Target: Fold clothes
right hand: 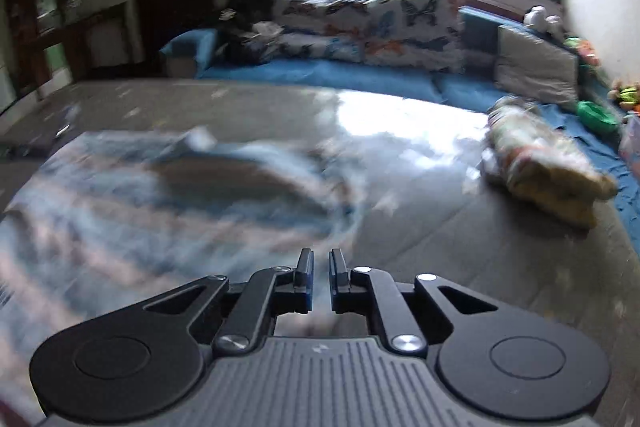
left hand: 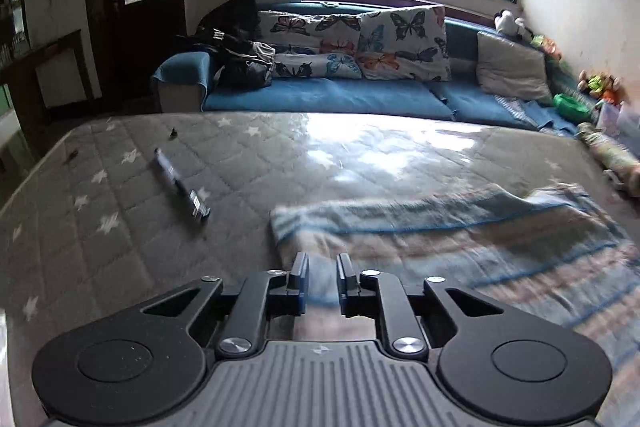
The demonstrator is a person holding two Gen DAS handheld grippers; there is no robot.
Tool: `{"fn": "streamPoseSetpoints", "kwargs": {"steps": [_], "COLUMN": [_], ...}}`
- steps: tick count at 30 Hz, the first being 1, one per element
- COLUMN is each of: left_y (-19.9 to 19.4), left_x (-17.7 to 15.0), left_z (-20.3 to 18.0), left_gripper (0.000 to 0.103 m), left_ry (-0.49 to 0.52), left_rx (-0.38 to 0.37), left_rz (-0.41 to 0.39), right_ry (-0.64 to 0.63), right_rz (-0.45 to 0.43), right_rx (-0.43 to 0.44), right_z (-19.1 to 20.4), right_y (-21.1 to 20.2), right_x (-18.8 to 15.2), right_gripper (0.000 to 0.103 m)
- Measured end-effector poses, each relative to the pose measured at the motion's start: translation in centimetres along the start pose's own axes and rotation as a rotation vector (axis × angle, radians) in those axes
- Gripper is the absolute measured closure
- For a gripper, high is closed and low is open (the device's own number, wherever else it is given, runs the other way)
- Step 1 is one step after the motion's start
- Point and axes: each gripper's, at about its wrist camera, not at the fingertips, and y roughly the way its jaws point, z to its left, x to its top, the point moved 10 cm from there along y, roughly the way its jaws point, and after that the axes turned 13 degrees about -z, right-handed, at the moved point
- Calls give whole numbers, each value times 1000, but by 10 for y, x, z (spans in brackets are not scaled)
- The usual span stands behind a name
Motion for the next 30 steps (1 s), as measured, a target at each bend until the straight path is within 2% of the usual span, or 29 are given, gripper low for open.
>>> {"fn": "streamPoseSetpoints", "kwargs": {"steps": [1,3,6,9,11,14,16,20,22,24,25,28,30], "left_y": [-9,-28,-57,-85,-95,-103,-103,-98,-97,-94,-92,-87,-80], "left_x": [-5,-16,-32,-47,-58,-71,-76,-83,-78,-72,-68,-58,-54], "left_z": [1,2,3,5,2,-9,-19,-35,-40,-45,-48,-58,-65], "left_gripper": [75,73,73,73,73,73,73,73,75,75,76,77,78], "left_ry": [-11,-34,-68,-102,-121,-150,-173,-179,-198,-219,-228,-255,-266], "left_rx": [-5,-15,-30,-45,-60,-99,-137,-177,-199,-220,-232,-267,-281], "left_rz": [5,15,30,45,61,87,105,139,139,143,145,153,167], "right_ry": [-1,-21,-19,-18,-47,-84,-95,-146,-198,-237,-252,-286,-322], "right_rz": [12,48,69,43,14,-21,-31,-41,-49,-55,-57,-50,-47], "right_rx": [19,31,-24,-49,-23,46,104,259,336,396,429,521,568], "right_z": [7,17,12,16,29,59,82,140,171,194,207,240,260], "right_y": [-7,-14,-14,-22,-30,-43,-51,-70,-80,-89,-93,-103,-108], "right_x": [-9,-26,-39,-32,-24,-17,-15,-18,-20,-22,-22,-29,-35], "right_gripper": [96,96,96,95,91,83,82,64,63,58,53,48,41]}}
